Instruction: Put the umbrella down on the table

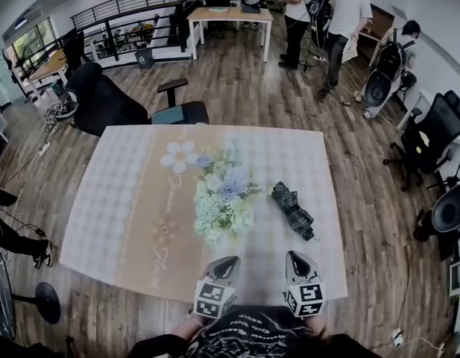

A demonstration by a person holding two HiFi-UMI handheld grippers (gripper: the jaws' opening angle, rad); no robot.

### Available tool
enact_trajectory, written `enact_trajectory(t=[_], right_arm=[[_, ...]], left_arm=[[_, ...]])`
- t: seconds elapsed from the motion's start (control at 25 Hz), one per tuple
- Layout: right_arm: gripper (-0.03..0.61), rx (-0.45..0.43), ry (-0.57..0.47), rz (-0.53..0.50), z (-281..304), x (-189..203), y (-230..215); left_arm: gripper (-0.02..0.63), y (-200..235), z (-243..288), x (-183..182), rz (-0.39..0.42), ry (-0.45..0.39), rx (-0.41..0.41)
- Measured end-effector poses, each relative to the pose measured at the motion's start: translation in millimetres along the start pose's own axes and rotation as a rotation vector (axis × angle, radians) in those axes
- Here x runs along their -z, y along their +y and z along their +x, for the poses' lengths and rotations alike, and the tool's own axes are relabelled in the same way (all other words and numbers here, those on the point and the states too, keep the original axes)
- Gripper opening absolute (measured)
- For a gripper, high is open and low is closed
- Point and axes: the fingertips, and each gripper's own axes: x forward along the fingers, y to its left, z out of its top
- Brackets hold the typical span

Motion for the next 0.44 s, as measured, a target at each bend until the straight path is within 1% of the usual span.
enact_trajectory(t=[0.2, 0.44], right_arm=[[0.008, -0.006, 0.000, -0.009, 1.7, -1.3, 3.8], [0.008, -0.016, 0.008, -0.022, 1.9, 2.2, 10.4]], left_arm=[[0.018, 0.2, -1.5, -1.2, 0.005, -0.007, 0.001], [0.018, 5.3, -6.2, -0.8, -0.018, -0.021, -0.017]])
